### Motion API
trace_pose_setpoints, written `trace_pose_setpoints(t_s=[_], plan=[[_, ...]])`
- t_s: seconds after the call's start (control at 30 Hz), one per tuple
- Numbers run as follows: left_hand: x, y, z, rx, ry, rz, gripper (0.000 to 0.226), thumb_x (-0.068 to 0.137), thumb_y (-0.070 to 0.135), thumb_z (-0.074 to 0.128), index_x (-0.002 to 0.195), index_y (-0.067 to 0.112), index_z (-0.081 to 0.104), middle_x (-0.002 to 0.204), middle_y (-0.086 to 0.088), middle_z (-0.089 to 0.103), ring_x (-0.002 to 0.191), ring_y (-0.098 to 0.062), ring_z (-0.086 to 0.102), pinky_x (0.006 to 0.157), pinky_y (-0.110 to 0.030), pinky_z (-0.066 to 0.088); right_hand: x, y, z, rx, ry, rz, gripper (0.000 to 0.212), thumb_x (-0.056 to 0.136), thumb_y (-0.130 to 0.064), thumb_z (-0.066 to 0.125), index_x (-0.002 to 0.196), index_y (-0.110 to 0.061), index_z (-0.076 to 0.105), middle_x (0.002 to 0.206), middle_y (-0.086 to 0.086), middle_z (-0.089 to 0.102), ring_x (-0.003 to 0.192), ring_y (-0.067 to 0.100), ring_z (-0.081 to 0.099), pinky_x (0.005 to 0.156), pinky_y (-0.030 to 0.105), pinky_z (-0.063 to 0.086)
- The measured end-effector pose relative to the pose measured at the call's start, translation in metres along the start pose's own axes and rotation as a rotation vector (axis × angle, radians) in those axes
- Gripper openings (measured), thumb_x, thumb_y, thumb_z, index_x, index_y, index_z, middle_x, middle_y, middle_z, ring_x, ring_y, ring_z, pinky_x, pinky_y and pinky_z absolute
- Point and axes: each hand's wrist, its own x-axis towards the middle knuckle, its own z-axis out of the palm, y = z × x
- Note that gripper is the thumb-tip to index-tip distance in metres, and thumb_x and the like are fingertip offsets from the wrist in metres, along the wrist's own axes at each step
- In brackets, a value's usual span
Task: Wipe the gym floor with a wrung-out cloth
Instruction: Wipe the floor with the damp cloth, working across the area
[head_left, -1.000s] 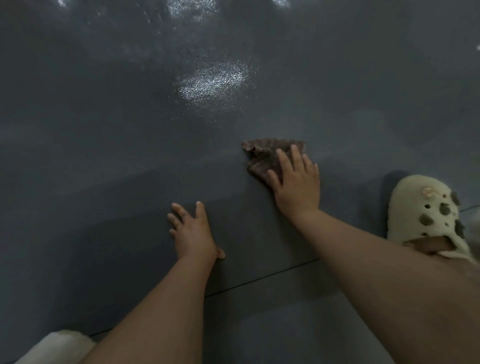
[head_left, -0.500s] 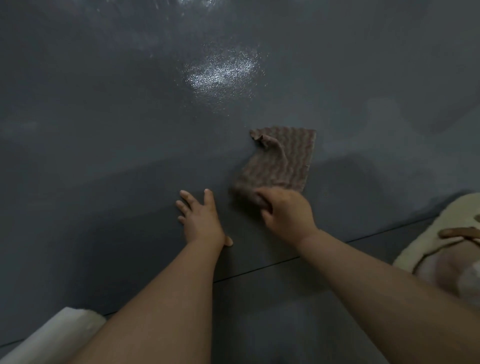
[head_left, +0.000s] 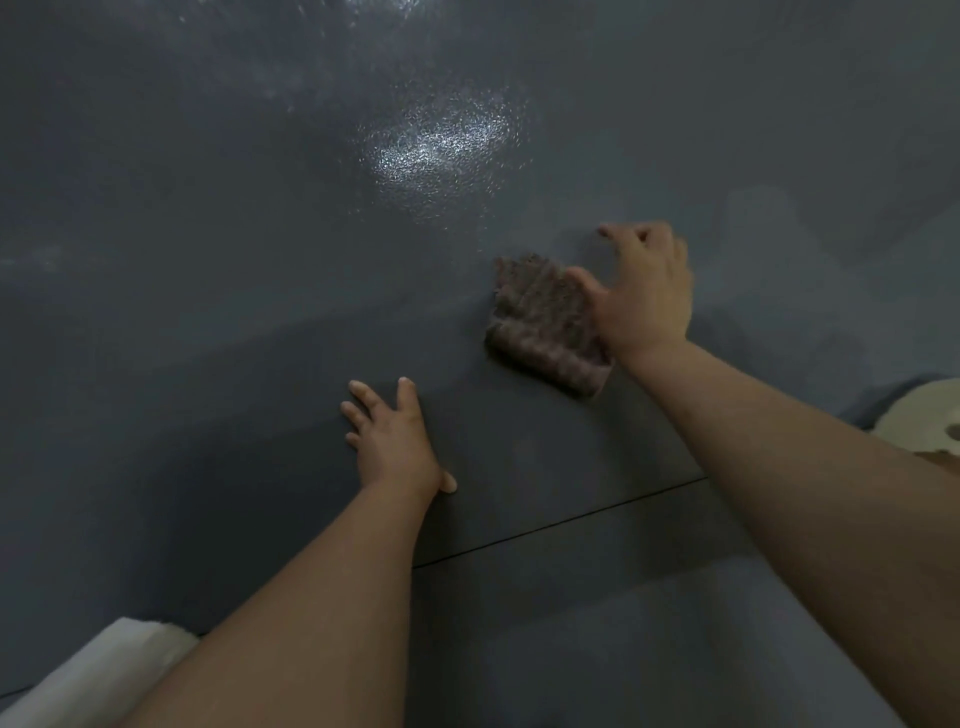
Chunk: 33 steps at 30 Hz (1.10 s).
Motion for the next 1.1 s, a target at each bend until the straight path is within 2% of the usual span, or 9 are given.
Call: trace_pose_setpoints(t_s=[0.07,0.13,0.2,0.27,0.43,0.67,0.87,1.0,1.1], plan=[[0.001,0.001,0.000,0.006,-0.003,-0.002,0.121,0.062,0.025,0.087,0.149,0.020,0.003,0.150,-0.027,-0.022,0.142,-0.043,-0.010,0.114,-0.050,0.014,-0.005,-0.003,0.012,-0.001,0.010,-0.052,0.044,0.087,-0.036,0.060,0.123,-0.010,0.059,0.122,0.019,0.052,0.112,0.038,0.047,0.093,0.045,0.042],[0.001,0.001,-0.001,0.022,-0.003,-0.008,0.121,0.062,0.026,0.087,0.148,0.019,0.003,0.151,-0.027,-0.021,0.142,-0.043,-0.009,0.114,-0.050,0.014,-0.031,-0.013,0.030,-0.063,-0.172,-0.175,0.056,0.090,-0.049,0.043,0.134,-0.016,0.052,0.141,0.021,0.041,0.127,0.042,0.037,0.106,0.048,0.029],[0.002,0.002,0.000,0.045,0.008,-0.012,0.121,0.061,0.028,0.088,0.148,0.019,0.004,0.151,-0.028,-0.019,0.142,-0.044,-0.007,0.114,-0.049,0.015,-0.059,-0.018,0.047,-0.231,-0.431,-0.234,0.065,0.092,-0.064,0.027,0.149,-0.033,0.022,0.159,0.010,0.006,0.144,0.040,0.002,0.115,0.050,0.000],[0.003,0.002,0.001,0.051,0.014,-0.012,0.121,0.060,0.029,0.088,0.147,0.019,0.005,0.151,-0.028,-0.018,0.142,-0.044,-0.006,0.114,-0.049,0.015,-0.069,-0.014,0.055,-0.294,-0.453,-0.243,0.062,0.093,-0.064,0.022,0.149,-0.042,0.003,0.159,0.003,-0.011,0.143,0.036,-0.017,0.113,0.051,-0.013],[0.004,0.000,0.002,0.073,0.009,-0.007,0.123,0.061,0.030,0.088,0.148,0.020,0.001,0.151,-0.027,-0.021,0.142,-0.044,-0.007,0.114,-0.050,0.015,-0.030,0.015,0.046,-0.352,-0.402,-0.198,0.052,0.097,-0.056,0.025,0.146,-0.051,0.007,0.159,-0.005,-0.008,0.145,0.031,-0.014,0.111,0.057,-0.012],[-0.001,0.005,-0.001,0.101,-0.029,-0.038,0.124,0.068,0.031,0.084,0.149,0.016,-0.010,0.149,-0.029,-0.024,0.141,-0.045,-0.011,0.115,-0.050,0.012,0.021,0.095,0.004,-0.262,-0.287,0.322,0.050,0.100,-0.046,0.026,0.148,-0.045,0.012,0.160,-0.004,-0.006,0.145,0.031,-0.011,0.112,0.062,-0.001],[-0.011,0.042,0.000,-0.069,0.192,0.058,0.082,0.088,0.032,0.063,0.150,0.014,0.013,0.156,-0.019,-0.001,0.144,-0.033,0.003,0.117,-0.039,0.008,-0.037,0.041,0.025,-0.206,-0.334,0.129,0.049,0.099,-0.049,0.026,0.146,-0.049,0.014,0.160,-0.004,-0.006,0.143,0.039,-0.014,0.107,0.066,-0.006],[-0.015,0.097,0.000,-0.028,0.304,0.242,0.087,0.083,0.037,0.068,0.149,0.017,0.015,0.153,-0.012,0.011,0.140,-0.030,0.014,0.114,-0.036,0.019,-0.068,0.025,0.032,-0.240,-0.409,-0.039,0.057,0.089,-0.061,0.008,0.145,-0.052,0.014,0.160,-0.002,-0.006,0.141,0.042,-0.018,0.104,0.067,-0.012],[-0.014,0.133,0.004,0.014,0.278,0.312,0.089,0.085,0.034,0.067,0.150,0.018,0.008,0.154,-0.012,0.004,0.142,-0.030,0.010,0.115,-0.038,0.018,-0.048,0.040,0.028,-0.271,-0.422,-0.069,0.048,0.096,-0.058,0.017,0.143,-0.055,0.010,0.159,-0.004,-0.011,0.140,0.039,-0.022,0.103,0.068,-0.013]])
